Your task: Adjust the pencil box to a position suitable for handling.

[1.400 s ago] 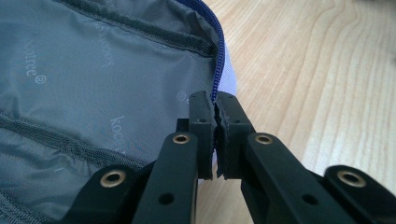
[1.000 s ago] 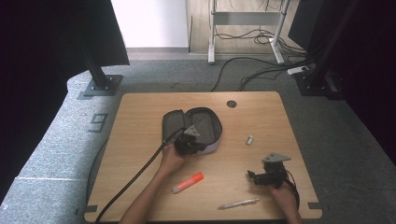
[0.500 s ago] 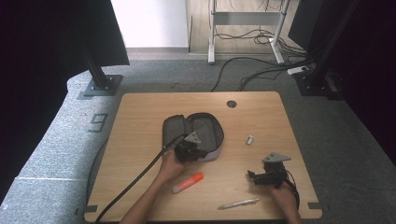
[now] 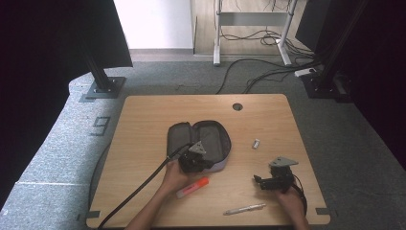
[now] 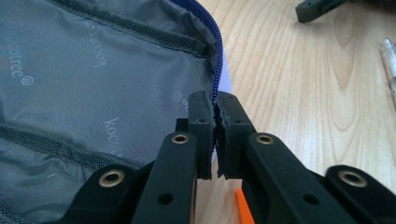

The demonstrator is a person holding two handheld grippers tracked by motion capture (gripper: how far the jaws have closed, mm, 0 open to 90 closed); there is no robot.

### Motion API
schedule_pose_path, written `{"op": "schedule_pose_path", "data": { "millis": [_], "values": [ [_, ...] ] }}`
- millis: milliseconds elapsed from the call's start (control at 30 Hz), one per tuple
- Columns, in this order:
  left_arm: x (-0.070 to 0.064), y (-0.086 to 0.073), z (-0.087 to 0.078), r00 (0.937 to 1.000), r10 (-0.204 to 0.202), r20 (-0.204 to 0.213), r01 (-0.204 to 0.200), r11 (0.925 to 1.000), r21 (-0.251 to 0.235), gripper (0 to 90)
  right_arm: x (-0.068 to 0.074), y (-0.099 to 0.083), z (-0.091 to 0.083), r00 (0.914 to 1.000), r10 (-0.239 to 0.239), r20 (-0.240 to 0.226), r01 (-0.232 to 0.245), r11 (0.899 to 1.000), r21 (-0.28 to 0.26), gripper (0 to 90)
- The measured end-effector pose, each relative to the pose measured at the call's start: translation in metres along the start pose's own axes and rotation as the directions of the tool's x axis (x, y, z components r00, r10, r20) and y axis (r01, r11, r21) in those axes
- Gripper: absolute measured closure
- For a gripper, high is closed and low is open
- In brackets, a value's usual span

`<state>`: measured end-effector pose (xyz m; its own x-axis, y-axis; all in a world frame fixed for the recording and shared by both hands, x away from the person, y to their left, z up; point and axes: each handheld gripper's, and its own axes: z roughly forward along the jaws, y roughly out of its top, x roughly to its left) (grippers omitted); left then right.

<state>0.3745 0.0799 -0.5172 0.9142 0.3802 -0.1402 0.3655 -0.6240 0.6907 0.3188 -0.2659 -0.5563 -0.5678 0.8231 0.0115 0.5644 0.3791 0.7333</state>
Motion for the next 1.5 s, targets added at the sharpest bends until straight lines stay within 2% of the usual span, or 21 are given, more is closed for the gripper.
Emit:
{"op": "schedule_pose_path", "data": {
  "millis": [400,733,1033,1200,1333,1500],
  "values": [
    [-0.013,-0.008,-0.002,0.9994,0.004,0.034,-0.003,0.9999,-0.016,84.9,0.000,0.000,0.000,1.0000,0.000,0.000,0.000,1.000,0.000,8.1],
    [-0.026,-0.011,-0.003,0.9985,0.030,0.046,-0.029,0.9995,-0.009,84.0,0.000,0.000,0.000,1.0000,0.000,0.000,0.000,1.000,0.000,8.1],
    [-0.025,-0.010,-0.005,0.9998,0.021,0.005,-0.021,0.9998,-0.006,56.9,0.000,0.000,0.000,1.0000,0.000,0.000,0.000,1.000,0.000,8.1],
    [-0.024,-0.011,-0.010,1.0000,0.004,0.009,-0.004,0.9999,-0.015,50.1,0.000,0.000,0.000,1.0000,0.000,0.001,0.000,1.000,0.000,8.0],
    [-0.026,-0.011,-0.014,1.0000,0.007,0.001,-0.007,0.9999,-0.015,41.6,0.000,0.000,0.000,1.0000,0.000,0.001,0.000,1.000,0.000,8.1],
    [-0.026,-0.014,-0.023,0.9999,-0.013,0.008,0.013,0.9993,-0.036,37.6,0.000,0.000,0.000,1.0000,0.000,0.001,0.000,1.000,0.000,8.1]
  ]
}}
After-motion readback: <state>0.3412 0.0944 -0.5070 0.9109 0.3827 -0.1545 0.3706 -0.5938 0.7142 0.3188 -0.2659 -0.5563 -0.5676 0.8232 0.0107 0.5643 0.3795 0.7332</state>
